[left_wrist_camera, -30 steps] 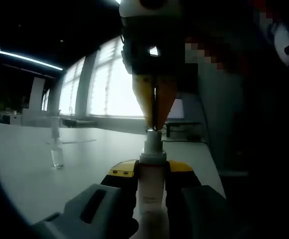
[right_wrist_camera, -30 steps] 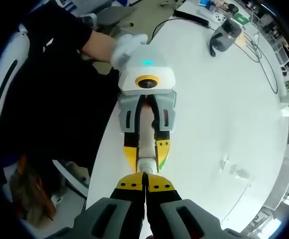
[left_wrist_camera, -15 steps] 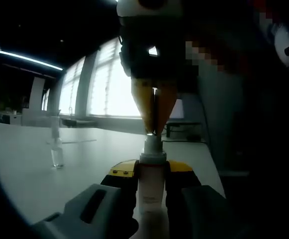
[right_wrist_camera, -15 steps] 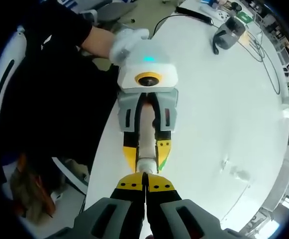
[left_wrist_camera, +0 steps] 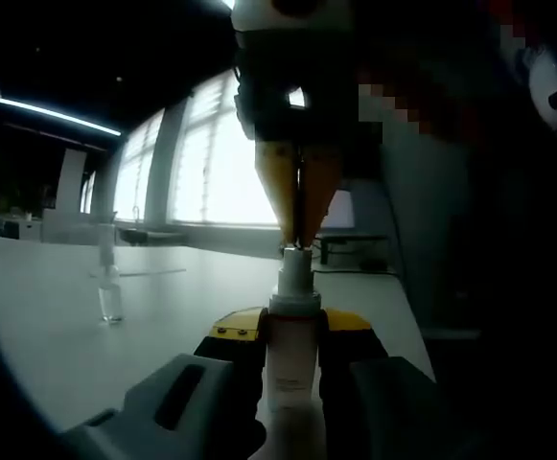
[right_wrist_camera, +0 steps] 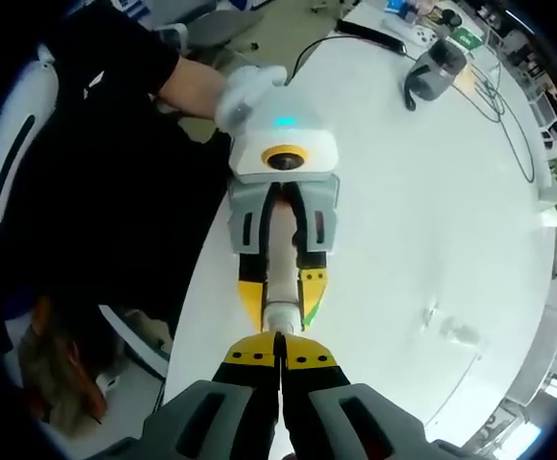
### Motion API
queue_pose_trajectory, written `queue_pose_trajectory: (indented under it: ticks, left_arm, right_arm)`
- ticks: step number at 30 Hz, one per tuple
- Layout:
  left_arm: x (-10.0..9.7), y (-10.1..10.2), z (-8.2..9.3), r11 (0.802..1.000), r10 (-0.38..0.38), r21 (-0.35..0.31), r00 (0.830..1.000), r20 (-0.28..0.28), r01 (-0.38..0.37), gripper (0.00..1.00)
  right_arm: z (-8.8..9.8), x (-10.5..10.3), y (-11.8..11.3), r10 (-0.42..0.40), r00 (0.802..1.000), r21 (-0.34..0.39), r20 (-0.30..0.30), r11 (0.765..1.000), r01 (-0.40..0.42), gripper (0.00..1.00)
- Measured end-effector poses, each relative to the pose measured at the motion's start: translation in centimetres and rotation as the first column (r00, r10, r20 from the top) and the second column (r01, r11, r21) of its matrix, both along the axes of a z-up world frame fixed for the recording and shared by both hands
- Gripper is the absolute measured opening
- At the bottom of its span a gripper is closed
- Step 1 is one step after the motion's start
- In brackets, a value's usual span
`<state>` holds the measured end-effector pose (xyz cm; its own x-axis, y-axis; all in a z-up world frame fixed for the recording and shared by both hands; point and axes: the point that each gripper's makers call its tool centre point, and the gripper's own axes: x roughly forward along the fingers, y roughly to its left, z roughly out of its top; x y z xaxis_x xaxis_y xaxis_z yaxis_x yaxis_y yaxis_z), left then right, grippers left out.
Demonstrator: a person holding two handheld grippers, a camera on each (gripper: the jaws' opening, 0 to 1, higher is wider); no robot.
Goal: Clamp pump bottle remove cover press pump head put on cover
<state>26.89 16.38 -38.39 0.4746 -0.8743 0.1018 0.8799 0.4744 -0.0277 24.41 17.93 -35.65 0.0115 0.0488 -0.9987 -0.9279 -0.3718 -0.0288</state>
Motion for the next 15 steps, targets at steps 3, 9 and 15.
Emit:
queue_pose_trajectory:
  ticks: [3,9,15]
  left_arm:
    - [-0.01,0.01,0.00,1.000,0.001,0.000,1.000,0.000,-0.001,0.12]
    - [0.00,0.03,-0.03,1.000,0.002,0.002,1.000,0.002,-0.002,0.12]
    - [0.01,0.03,-0.04,1.000,0.002,0.002,1.000,0.002,-0.002,0.12]
  right_arm:
    - [0.00,0.01,-0.01,-0.012,1.000,-0.001,0.002,1.000,0.012,0.00]
    - [0.01,0.17,-0.06,-0.082,0.997,0.010,0.000,0.997,0.082,0.00]
    - [-0.01,0.12,-0.05,-0.077,0.997,0.017,0.000,0.997,0.077,0.00]
